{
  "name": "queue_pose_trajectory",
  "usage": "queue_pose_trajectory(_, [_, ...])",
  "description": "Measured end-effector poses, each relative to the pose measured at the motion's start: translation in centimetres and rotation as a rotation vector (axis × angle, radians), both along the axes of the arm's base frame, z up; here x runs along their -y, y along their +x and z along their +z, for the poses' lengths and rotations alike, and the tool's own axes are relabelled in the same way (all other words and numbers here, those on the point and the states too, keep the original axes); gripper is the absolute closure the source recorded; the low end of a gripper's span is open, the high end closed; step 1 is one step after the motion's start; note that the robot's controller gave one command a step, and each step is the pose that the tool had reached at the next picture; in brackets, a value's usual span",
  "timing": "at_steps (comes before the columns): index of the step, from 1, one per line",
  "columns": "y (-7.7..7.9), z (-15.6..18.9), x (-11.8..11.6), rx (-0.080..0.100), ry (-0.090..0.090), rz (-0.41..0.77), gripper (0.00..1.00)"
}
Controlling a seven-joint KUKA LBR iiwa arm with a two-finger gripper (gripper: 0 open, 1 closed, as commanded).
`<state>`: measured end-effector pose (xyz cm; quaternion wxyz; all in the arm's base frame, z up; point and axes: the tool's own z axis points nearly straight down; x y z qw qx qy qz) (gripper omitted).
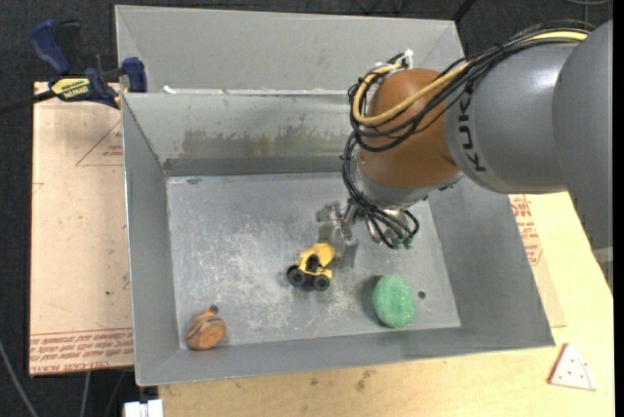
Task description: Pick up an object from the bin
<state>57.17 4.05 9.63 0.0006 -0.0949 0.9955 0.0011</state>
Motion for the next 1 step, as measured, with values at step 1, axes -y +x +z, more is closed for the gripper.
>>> queue_pose_trajectory(1, [2.21,0.45,-1.65,0.002,-0.001,0.075,0.00])
